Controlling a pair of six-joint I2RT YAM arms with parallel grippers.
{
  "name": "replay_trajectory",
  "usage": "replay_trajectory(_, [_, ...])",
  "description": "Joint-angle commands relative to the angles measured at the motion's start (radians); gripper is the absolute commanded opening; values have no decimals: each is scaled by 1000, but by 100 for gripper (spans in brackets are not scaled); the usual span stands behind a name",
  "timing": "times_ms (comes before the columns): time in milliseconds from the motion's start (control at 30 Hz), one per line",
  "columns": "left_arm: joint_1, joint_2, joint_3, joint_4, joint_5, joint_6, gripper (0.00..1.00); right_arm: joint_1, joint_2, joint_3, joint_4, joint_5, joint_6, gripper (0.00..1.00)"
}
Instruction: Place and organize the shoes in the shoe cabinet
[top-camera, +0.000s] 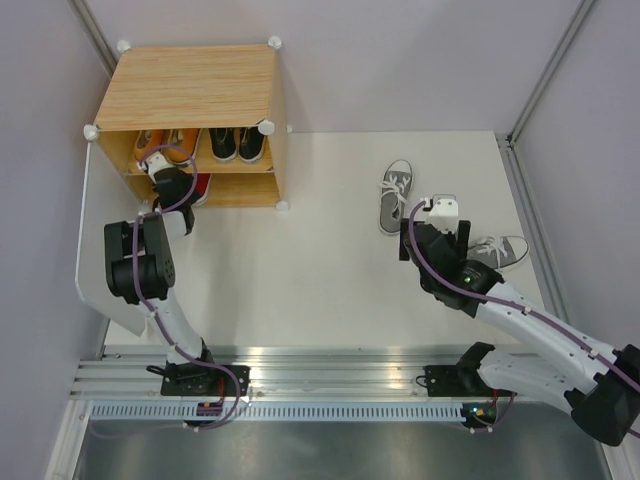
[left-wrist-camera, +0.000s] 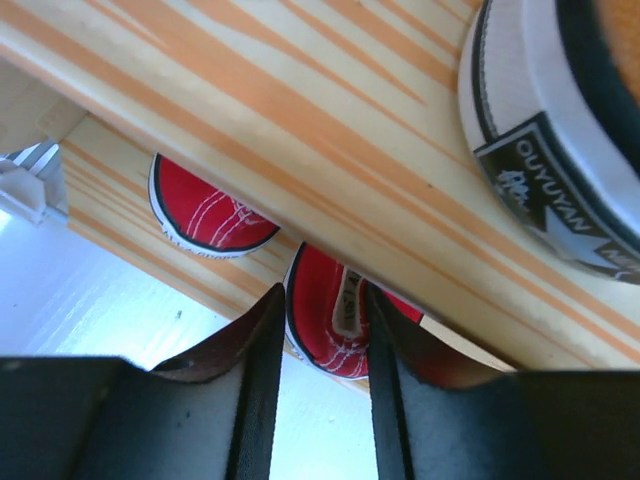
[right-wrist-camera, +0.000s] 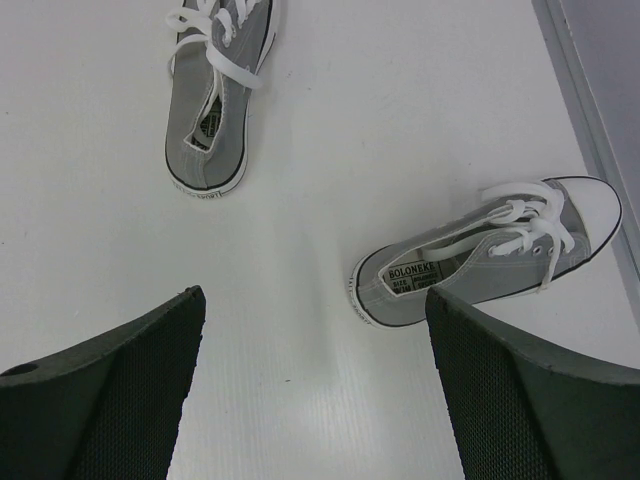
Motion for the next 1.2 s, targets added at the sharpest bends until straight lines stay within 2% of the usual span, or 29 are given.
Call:
replay_trajectory(0, [-27, -30, 59, 105, 48, 59, 44, -3, -31, -7, 16, 15, 10, 95])
replay_trajectory(100, [-27, -61, 27, 70, 33, 79, 50, -2, -45, -15, 16, 13, 13, 95])
replay_trajectory(333, [-27, -113, -16, 28, 56, 85, 50, -3, -54, -29, 27, 4, 16, 94])
replay_trajectory(533, [-27, -131, -50, 68, 132, 111, 56, -5, -62, -36, 30, 1, 18, 95])
replay_trajectory(667, [-29, -121, -42, 54, 128, 114, 56, -5, -63, -38, 28, 3, 18, 95])
replay_trajectory(833, [-29, -117, -40, 21, 79, 99, 44, -5, -63, -39, 28, 4, 18, 95])
replay_trajectory(967, [-29, -111, -40, -1, 68, 86, 28, -6, -62, -41, 31, 4, 16, 95])
replay_trajectory(1000, [-30, -107, -39, -1, 66, 85, 21, -6, -60, -42, 33, 4, 15, 95])
replay_trajectory(1067, [-27, -93, -28, -5, 63, 77, 15, -6, -56, -41, 36, 3, 13, 94])
replay_trajectory(1167, [-27, -71, 10, -13, 60, 74, 12, -8, -48, -39, 38, 0, 10, 95])
